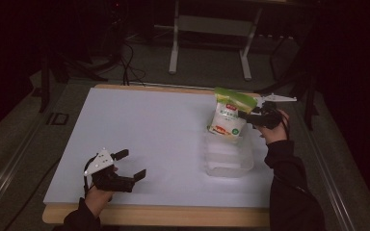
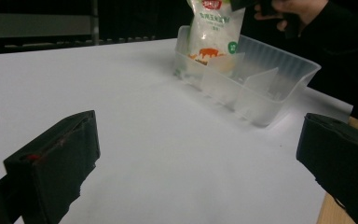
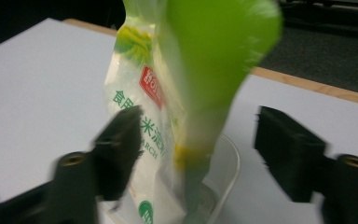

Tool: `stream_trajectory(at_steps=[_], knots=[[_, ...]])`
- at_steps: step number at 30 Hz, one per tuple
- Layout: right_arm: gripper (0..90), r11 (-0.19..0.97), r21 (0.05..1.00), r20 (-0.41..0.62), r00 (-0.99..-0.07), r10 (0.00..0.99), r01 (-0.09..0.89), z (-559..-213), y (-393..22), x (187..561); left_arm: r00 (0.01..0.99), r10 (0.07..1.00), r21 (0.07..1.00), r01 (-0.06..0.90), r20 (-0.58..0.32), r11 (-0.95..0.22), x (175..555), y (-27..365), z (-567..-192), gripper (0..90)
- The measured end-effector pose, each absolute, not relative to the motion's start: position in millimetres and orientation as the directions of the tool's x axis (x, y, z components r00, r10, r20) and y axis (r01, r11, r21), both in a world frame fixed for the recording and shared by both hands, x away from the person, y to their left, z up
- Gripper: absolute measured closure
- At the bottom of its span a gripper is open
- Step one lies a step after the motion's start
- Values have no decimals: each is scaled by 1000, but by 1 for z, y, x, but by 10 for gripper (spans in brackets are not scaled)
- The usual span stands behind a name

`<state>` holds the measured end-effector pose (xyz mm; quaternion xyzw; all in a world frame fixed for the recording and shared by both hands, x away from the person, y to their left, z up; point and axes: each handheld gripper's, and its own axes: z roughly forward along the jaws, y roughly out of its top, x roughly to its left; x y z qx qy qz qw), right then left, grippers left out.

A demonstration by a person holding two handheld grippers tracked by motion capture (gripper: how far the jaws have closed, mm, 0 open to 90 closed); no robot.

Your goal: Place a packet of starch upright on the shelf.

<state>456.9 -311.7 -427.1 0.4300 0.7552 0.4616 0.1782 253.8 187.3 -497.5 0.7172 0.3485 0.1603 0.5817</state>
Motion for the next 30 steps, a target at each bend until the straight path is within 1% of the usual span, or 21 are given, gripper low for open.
stream_trajectory(at_steps=[2,4,6,8,9,11,15,22,24,26,27,30], knots=[[174,184,861,140,-569,810,473,-424,-314,451,710,687,952,293,-155,-88,253,186,-498,0],[171,174,870,137,-566,813,461,-420,-315,445,721,681,958,268,-130,-102,253,185,-498,0],[133,188,877,113,-572,812,442,-417,-315,437,729,674,954,274,-123,-122,253,184,-498,1],[144,187,880,106,-563,820,438,-416,-315,433,730,673,953,274,-119,-129,253,184,-498,1],[141,155,874,146,-555,819,460,-416,-315,425,735,670,951,272,-105,-150,252,182,-499,1],[141,151,880,141,-550,823,451,-415,-314,416,738,669,947,273,-94,-168,252,181,-500,0],[140,130,892,153,-558,816,434,-408,-312,402,744,660,946,279,-104,-166,252,179,-500,0],[141,114,905,167,-588,792,410,-396,-307,387,756,644,944,283,-114,-166,251,179,-500,0],[141,131,915,148,-619,772,382,-388,-300,375,758,643,945,281,-113,-166,250,179,-500,1],[141,131,918,147,-628,764,374,-386,-298,372,758,643,946,279,-111,-165,249,179,-499,1],[141,121,925,158,-654,740,361,-383,-294,366,758,643,946,280,-111,-166,249,179,-499,1],[141,131,930,146,-672,726,344,-381,-289,360,758,642,946,282,-118,-159,250,180,-499,1]])
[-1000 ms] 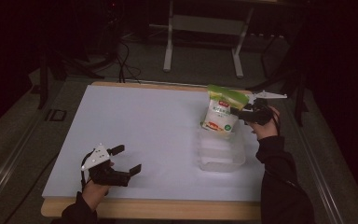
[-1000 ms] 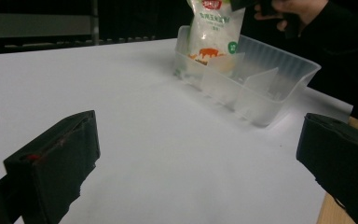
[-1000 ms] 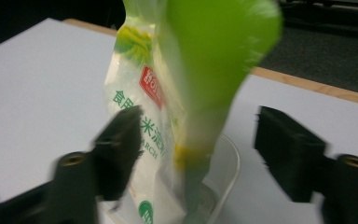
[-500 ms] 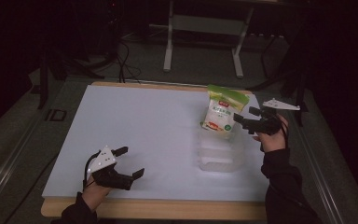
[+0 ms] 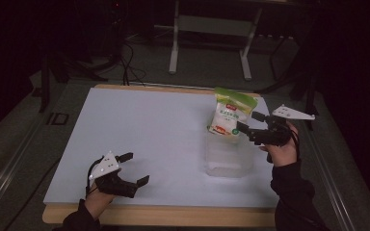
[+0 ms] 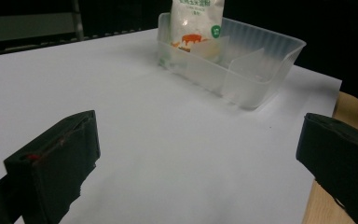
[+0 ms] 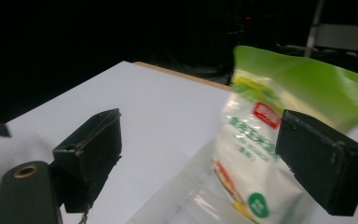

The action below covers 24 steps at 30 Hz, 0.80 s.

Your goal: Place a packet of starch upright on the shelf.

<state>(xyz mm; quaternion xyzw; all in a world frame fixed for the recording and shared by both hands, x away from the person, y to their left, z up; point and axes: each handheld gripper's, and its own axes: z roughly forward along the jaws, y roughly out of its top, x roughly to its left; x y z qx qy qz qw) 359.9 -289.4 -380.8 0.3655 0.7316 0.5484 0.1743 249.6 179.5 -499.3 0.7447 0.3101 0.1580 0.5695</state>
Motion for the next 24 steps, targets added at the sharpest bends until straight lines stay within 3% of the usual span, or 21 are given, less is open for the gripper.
stream_trajectory(at_steps=[12,24], knots=[[141,175,939,123,-766,631,296,-384,-264,324,765,634,948,276,-116,-159,249,180,-499,1],[130,195,929,150,-803,576,313,-405,-250,295,780,615,947,275,-120,-165,248,177,-499,0]])
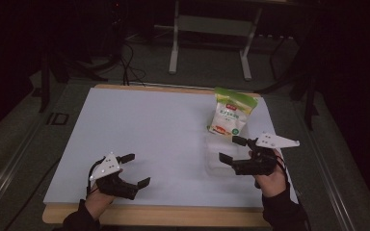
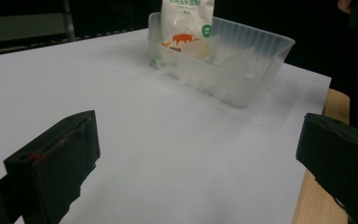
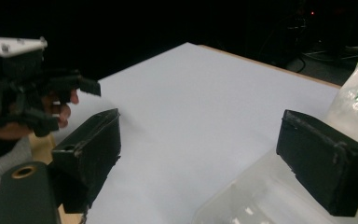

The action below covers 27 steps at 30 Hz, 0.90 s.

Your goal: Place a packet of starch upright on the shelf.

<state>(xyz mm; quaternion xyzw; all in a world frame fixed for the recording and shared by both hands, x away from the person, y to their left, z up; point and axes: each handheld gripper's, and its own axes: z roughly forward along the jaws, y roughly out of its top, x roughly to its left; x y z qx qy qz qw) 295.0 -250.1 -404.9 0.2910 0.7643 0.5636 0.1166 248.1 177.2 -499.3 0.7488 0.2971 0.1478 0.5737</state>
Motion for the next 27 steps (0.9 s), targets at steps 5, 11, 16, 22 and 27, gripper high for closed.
stream_trajectory(at_steps=[5,11,16,22,27], knots=[[127,209,929,134,-806,577,304,-419,-247,286,785,607,946,279,-125,-166,249,177,-500,1],[127,222,923,141,-815,562,313,-430,-243,279,788,603,946,278,-123,-170,248,177,-501,1],[128,230,927,123,-821,558,295,-437,-240,270,789,601,946,276,-123,-170,248,177,-501,0],[127,254,931,85,-832,549,263,-448,-238,260,794,598,945,273,-114,-182,248,175,-502,0],[127,269,926,84,-841,534,263,-456,-238,255,795,597,943,272,-108,-191,247,174,-502,1]])
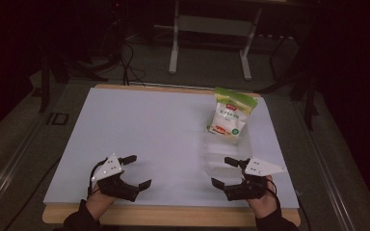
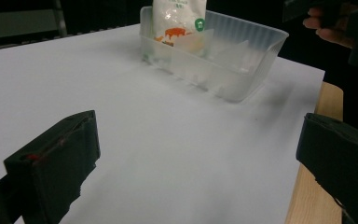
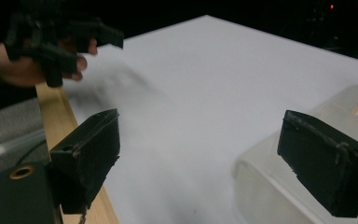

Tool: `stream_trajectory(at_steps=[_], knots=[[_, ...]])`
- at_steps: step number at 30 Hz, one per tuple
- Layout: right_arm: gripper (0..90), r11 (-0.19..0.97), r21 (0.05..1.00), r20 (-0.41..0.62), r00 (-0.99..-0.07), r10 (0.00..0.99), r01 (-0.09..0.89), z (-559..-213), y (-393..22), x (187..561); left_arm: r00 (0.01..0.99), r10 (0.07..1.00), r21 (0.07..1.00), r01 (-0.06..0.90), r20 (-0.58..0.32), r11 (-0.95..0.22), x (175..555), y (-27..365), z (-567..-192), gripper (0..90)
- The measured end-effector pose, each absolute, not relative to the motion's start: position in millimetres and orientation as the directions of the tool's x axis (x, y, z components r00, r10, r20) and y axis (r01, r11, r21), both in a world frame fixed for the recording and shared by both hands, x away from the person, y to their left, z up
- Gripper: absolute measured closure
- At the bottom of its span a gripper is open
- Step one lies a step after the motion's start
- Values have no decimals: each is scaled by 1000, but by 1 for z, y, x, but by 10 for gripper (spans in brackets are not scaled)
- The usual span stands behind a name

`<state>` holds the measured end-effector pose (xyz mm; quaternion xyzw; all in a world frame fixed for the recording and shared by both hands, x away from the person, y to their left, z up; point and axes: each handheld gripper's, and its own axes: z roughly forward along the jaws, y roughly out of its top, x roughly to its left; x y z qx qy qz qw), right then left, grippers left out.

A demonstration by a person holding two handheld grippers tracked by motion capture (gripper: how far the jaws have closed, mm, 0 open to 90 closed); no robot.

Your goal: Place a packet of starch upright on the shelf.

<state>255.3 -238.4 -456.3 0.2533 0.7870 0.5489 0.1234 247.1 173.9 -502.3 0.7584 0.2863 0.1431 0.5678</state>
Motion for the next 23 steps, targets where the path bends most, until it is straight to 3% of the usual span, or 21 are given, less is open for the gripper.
stream_trajectory(at_steps=[23], knots=[[132,335,908,34,-841,540,252,-475,-244,250,803,587,939,277,-108,-206,246,170,-510,1]])
